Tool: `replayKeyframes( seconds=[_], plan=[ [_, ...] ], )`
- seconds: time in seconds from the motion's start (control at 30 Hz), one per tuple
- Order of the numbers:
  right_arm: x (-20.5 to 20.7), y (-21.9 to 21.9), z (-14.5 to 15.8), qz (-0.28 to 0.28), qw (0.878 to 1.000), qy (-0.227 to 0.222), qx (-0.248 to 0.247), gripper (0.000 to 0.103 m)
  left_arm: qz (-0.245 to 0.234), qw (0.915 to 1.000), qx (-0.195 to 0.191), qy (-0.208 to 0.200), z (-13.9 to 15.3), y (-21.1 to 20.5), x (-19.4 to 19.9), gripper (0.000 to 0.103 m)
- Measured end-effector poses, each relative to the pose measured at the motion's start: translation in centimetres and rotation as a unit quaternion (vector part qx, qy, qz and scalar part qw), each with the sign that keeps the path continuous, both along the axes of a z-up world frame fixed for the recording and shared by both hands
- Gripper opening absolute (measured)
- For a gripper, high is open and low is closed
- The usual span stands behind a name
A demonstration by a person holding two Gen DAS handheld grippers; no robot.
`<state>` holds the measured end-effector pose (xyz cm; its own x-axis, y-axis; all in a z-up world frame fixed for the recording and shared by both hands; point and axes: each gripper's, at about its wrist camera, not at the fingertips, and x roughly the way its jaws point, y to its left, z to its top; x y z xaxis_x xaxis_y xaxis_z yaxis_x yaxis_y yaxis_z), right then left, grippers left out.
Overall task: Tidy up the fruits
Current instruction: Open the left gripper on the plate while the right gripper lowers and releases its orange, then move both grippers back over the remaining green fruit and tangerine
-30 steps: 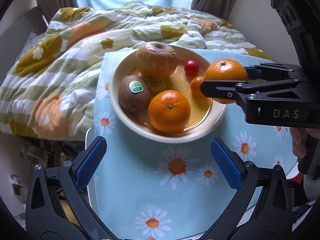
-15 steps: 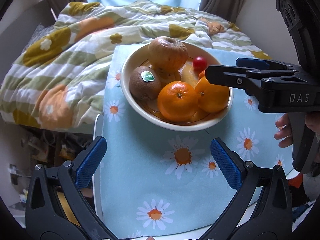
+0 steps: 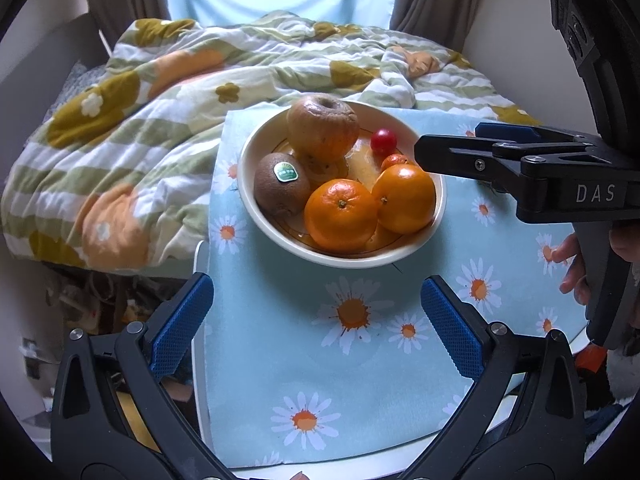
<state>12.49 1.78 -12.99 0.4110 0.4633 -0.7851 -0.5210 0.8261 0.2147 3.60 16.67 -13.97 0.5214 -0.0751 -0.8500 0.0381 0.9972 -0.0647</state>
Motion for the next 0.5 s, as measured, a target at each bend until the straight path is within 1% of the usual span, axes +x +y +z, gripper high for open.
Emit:
replayKeyframes(
  seconds=[0.17, 0.33, 0.5],
  plan=[
    [-1.1, -1.1, 2.6, -0.023, 1.0, -0.01, -0.002, 0.102, -0.008, 0.9998, 0.011, -0.015, 2.0, 0.1, -0.6, 0.103],
    [-2.3, -3.1, 5.5, -0.061, 0.998, -0.024, -0.022, 0.102, -0.021, 0.9984, 0.039, -0.035, 4.1, -0.3, -0.8, 0.103],
    [-3.1, -6.6, 8.0, -0.097, 0.995, -0.034, -0.019, 0.102, -0.025, 0.9978, 0.037, -0.049, 5.8, -1.3, 0.0, 0.103]
  ],
)
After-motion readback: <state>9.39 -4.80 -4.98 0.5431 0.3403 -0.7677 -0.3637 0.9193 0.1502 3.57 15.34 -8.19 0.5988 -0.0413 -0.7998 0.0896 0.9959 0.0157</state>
